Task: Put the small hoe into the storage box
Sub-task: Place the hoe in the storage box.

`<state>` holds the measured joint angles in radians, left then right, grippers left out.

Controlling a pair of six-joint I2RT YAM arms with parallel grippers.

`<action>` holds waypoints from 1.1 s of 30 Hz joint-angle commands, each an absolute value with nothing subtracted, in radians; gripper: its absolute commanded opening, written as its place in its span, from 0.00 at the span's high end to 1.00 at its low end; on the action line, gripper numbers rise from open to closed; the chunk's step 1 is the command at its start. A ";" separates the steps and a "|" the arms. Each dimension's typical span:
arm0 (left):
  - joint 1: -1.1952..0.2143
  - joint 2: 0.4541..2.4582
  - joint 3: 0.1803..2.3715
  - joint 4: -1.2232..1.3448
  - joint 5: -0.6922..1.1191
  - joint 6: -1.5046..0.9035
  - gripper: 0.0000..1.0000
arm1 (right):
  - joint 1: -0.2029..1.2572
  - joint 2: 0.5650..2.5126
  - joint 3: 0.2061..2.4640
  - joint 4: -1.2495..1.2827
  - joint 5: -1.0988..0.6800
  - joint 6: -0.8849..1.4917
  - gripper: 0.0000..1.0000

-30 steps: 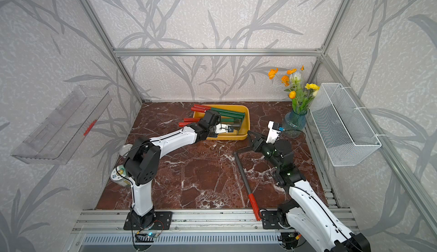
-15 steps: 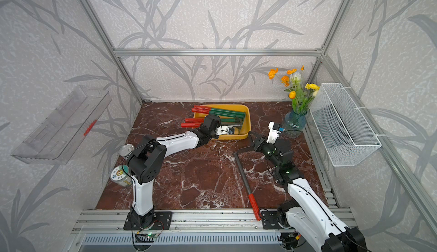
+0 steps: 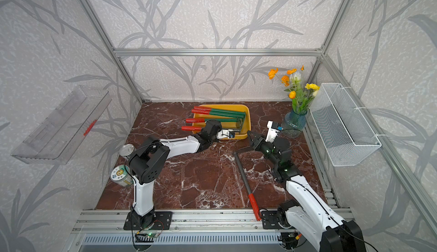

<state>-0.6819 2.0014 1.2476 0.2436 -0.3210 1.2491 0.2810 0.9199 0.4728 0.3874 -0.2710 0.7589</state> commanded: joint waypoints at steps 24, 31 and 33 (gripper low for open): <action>-0.748 1.690 1.427 -0.078 -0.384 0.662 0.17 | 0.276 0.901 0.628 0.222 -0.291 0.668 0.52; -0.758 1.422 1.256 -0.180 -0.222 -0.094 0.15 | 0.273 1.003 0.816 -0.045 -0.348 0.523 0.52; -0.759 1.382 1.201 -0.197 -0.127 -0.266 0.16 | 0.272 1.032 0.842 -0.089 -0.369 0.512 0.52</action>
<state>-0.7532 1.4082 1.2758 -0.1135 -0.2623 0.1505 0.2771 0.9974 0.8093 0.0647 -0.3244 0.5808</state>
